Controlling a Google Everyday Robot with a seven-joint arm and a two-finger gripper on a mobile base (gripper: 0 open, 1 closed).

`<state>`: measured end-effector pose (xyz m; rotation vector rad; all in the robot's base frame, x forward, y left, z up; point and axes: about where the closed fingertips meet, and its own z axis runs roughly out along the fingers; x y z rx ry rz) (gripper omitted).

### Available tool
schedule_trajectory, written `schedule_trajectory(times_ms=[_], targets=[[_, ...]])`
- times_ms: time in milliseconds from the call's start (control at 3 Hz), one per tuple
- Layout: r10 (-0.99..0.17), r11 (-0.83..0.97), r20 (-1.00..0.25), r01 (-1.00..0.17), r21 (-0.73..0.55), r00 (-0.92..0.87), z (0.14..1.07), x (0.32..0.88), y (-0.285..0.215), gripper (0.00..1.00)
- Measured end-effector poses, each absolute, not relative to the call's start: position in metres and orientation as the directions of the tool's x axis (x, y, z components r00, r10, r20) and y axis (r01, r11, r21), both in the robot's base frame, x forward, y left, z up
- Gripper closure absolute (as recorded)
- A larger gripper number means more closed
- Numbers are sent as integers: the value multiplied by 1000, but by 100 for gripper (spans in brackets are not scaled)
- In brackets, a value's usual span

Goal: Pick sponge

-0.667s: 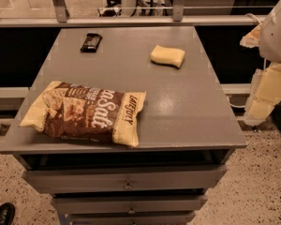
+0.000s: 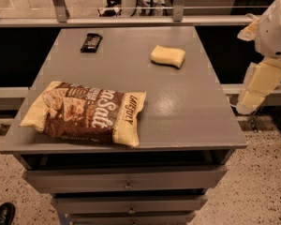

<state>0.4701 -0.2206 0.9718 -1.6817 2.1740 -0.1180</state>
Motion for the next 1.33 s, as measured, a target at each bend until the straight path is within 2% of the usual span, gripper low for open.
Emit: schedule_trajectory(times_ms=[667,1000,1333], targets=[[-868,387,-439,-869,-307,-231,947,579,-231,0],[-809,454,-524,-849,-270,-266,932,621,-234,0],[-696,533,-651,-825,-187,-302,902,681,-218,0]])
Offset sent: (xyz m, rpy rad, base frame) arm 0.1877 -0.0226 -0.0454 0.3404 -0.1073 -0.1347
